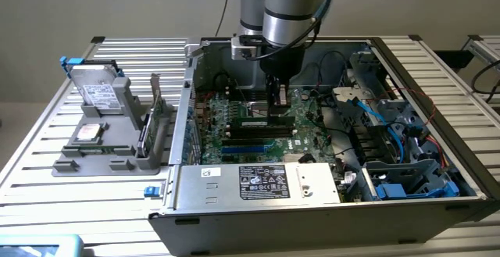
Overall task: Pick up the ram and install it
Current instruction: 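Insert the ram into the slot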
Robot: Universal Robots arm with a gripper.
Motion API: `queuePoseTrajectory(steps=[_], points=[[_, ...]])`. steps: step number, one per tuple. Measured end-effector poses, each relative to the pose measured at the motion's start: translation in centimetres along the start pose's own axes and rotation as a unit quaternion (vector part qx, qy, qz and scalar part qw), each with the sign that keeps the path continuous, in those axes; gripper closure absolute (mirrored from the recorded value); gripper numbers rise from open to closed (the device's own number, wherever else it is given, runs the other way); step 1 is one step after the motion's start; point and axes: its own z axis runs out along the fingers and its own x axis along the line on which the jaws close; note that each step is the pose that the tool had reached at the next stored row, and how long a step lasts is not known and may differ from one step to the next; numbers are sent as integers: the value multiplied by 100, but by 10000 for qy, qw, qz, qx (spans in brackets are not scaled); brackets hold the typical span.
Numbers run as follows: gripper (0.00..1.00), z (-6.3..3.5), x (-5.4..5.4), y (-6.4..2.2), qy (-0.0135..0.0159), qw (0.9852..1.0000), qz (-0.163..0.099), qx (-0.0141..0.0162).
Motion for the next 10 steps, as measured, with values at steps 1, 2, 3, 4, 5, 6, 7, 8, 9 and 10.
queuePoseTrajectory(steps=[1,2,3,4,5,6,7,8,9,10], points=[[87,6,-1,0,23,10000,1,0],[87,9,-2,-1,44,10000,2,-1],[87,11,-6,-1,67,10000,2,-1],[87,14,-12,-1,88,10000,3,-1],[87,17,-21,-1,106,9999,4,-1],[87,18,-26,-1,118,9999,5,-1],[87,22,-27,-2,119,9999,5,-1],[87,27,-29,-2,119,9999,4,-1],[87,29,-36,-1,122,9999,5,-2],[87,33,-43,-1,122,9999,5,-1]])
